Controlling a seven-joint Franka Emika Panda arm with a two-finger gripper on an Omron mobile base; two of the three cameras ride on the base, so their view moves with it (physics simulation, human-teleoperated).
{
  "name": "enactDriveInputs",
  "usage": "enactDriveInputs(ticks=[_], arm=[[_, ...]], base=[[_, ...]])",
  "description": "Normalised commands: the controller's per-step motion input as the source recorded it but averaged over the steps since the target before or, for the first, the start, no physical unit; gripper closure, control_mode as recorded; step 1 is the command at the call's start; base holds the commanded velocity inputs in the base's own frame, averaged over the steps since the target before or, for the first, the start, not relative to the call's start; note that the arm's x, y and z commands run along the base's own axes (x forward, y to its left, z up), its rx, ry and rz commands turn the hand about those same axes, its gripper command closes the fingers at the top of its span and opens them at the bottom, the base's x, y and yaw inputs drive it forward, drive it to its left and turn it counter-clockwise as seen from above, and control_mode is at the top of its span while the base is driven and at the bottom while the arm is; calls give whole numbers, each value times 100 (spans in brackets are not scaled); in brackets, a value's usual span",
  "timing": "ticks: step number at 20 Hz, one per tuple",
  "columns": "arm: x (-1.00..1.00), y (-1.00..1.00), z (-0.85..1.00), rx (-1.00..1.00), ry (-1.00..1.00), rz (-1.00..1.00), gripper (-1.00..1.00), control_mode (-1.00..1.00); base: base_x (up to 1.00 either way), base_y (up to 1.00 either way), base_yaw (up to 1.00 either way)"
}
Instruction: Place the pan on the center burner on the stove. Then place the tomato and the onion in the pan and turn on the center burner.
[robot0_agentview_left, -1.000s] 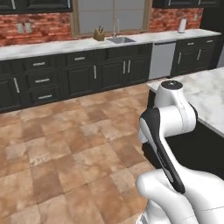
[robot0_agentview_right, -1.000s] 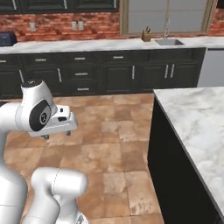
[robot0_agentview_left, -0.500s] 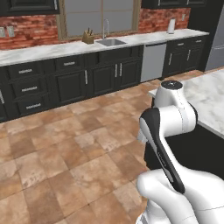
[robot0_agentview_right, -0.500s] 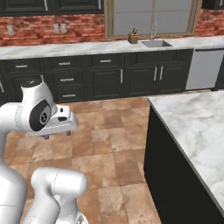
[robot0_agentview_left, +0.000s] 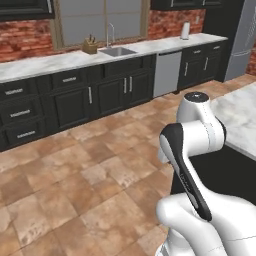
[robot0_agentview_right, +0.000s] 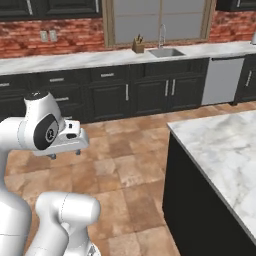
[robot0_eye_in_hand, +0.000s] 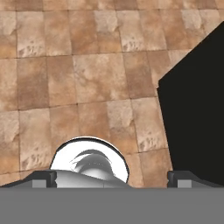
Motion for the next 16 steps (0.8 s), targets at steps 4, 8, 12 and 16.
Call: enactDriveInputs(ticks=[4, 8, 12, 16], arm=[[0, 0, 0, 0, 0, 0, -100, 100], [0, 0, 0, 0, 0, 0, -100, 100], [0, 0, 0, 0, 0, 0, -100, 100], [0, 0, 0, 0, 0, 0, -100, 100]], base=[[58, 48, -24], [57, 46, -23], [55, 44, -24], [58, 46, -25]])
